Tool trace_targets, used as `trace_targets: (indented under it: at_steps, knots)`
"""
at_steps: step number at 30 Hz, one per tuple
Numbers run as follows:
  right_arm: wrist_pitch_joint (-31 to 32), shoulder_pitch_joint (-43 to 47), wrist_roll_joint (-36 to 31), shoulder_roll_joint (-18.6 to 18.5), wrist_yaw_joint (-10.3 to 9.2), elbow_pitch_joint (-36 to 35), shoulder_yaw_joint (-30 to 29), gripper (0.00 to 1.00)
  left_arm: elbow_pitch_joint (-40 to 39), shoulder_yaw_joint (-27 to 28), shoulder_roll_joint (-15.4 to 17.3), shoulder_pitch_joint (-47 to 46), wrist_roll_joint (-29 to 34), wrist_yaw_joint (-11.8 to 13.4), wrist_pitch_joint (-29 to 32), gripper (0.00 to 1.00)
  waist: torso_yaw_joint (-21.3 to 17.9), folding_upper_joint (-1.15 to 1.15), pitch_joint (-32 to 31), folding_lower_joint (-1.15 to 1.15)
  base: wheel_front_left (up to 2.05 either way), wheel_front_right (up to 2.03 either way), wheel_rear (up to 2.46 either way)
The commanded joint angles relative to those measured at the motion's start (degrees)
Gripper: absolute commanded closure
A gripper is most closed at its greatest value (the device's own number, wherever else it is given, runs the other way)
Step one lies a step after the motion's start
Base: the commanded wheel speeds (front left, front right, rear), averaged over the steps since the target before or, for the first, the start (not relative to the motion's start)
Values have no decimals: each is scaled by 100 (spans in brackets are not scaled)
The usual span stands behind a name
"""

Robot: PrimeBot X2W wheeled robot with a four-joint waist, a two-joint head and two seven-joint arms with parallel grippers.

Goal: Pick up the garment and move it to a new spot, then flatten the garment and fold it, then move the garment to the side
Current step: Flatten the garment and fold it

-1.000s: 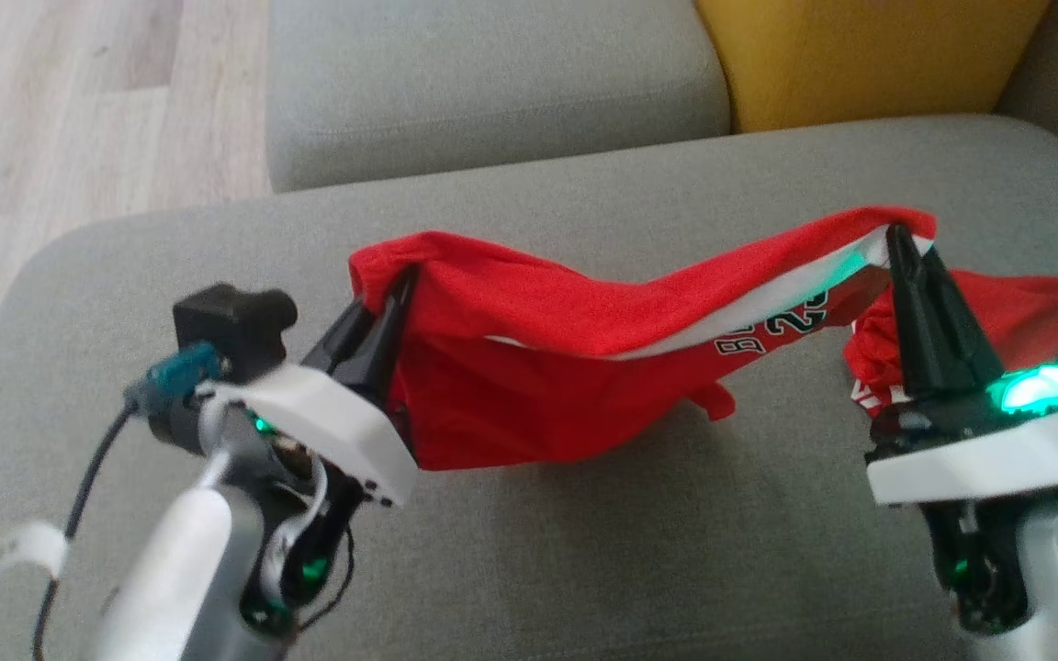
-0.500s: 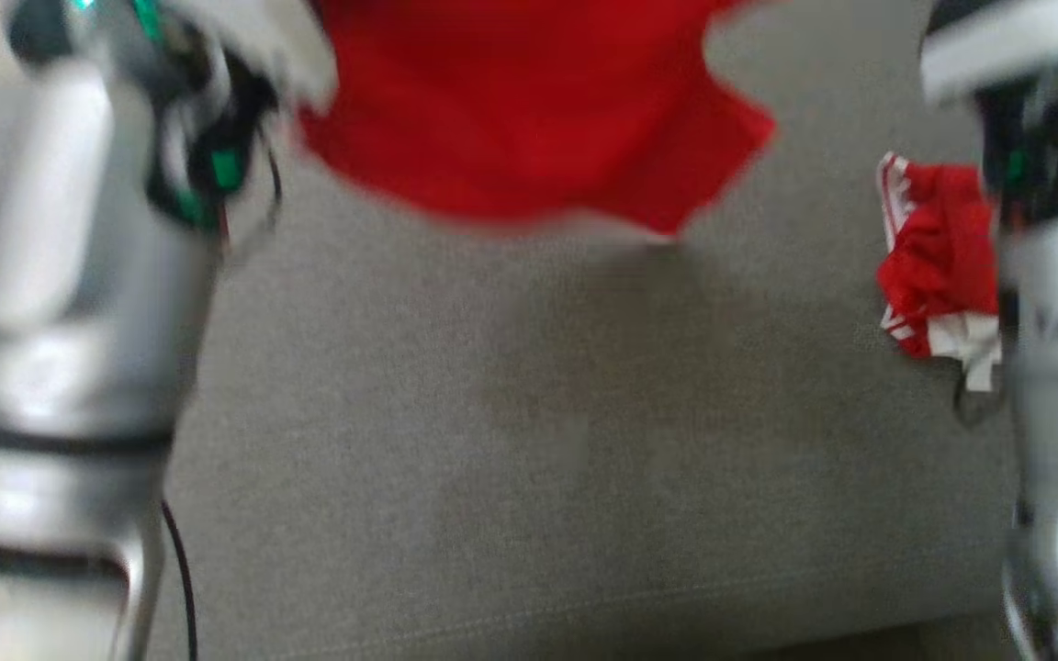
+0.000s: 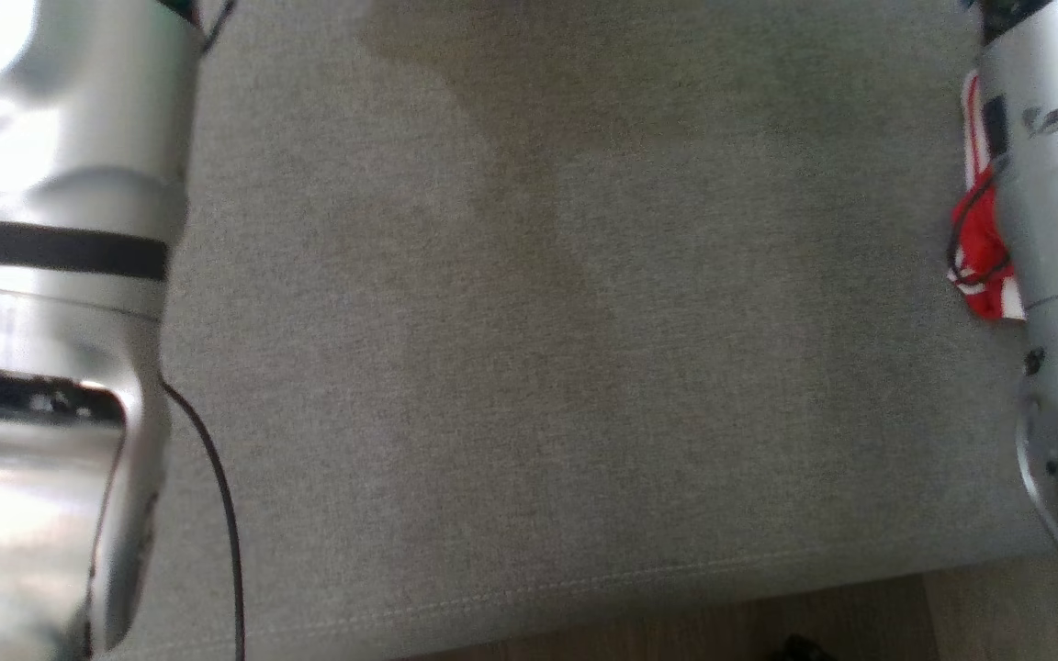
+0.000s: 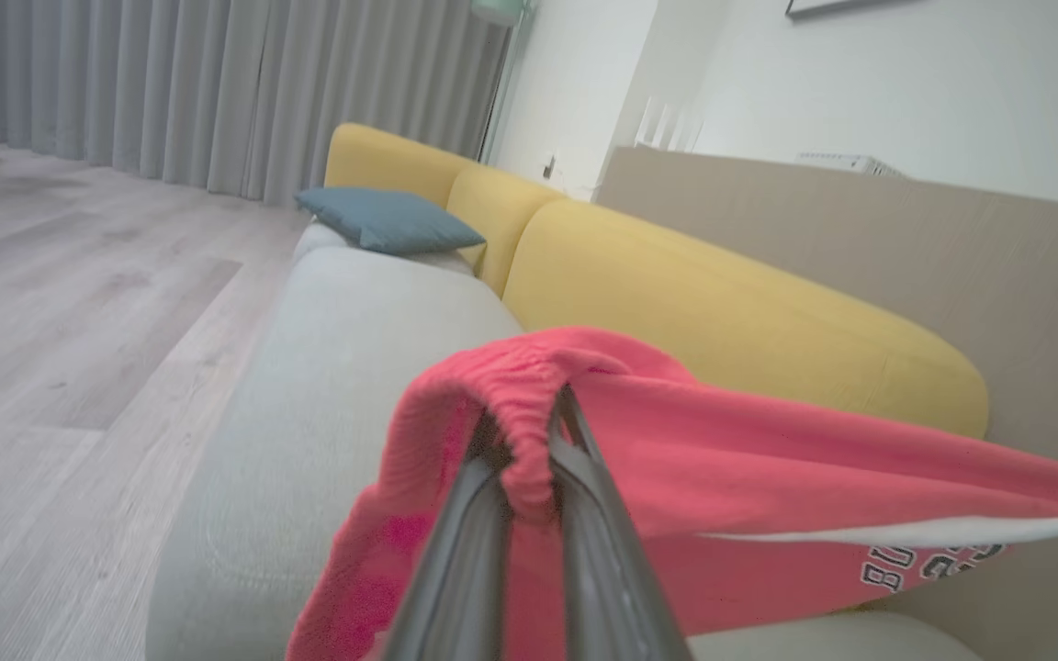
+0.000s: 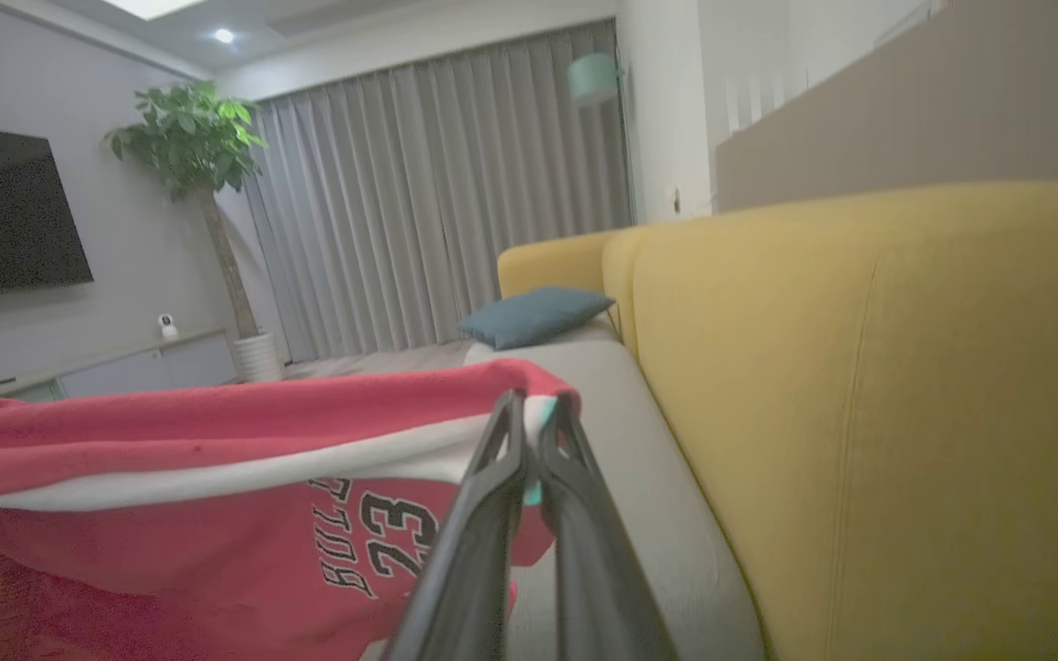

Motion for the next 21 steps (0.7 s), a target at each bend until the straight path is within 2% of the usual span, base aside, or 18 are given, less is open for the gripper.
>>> trace_targets:
  at_steps: [1,6,11,15,21]
  knots:
    - [-70,-37,77,131,37,92,57,100,70,13,143,-144,33,-99,-167,100,78,0,131,-1,0,0,0]
    - [-54,378,278,195,37,928,238,100,742,-184,43,371,6,-352,-458,100,175,0,138,-1,0,0,0]
    - [110,769,496,241,37,1290,495,100,1086,-354,20,976,16,-521,-577,100,224,0,-32,-1,0,0,0]
    - [273,1147,723,160,37,1337,794,100,1221,-628,15,1602,107,-638,-633,100,269,0,-239,-1,0,0,0]
    - [626,1886,965,-172,37,1127,1378,100,1090,-1031,36,2482,234,-698,-670,100,299,0,-626,-1,0,0,0]
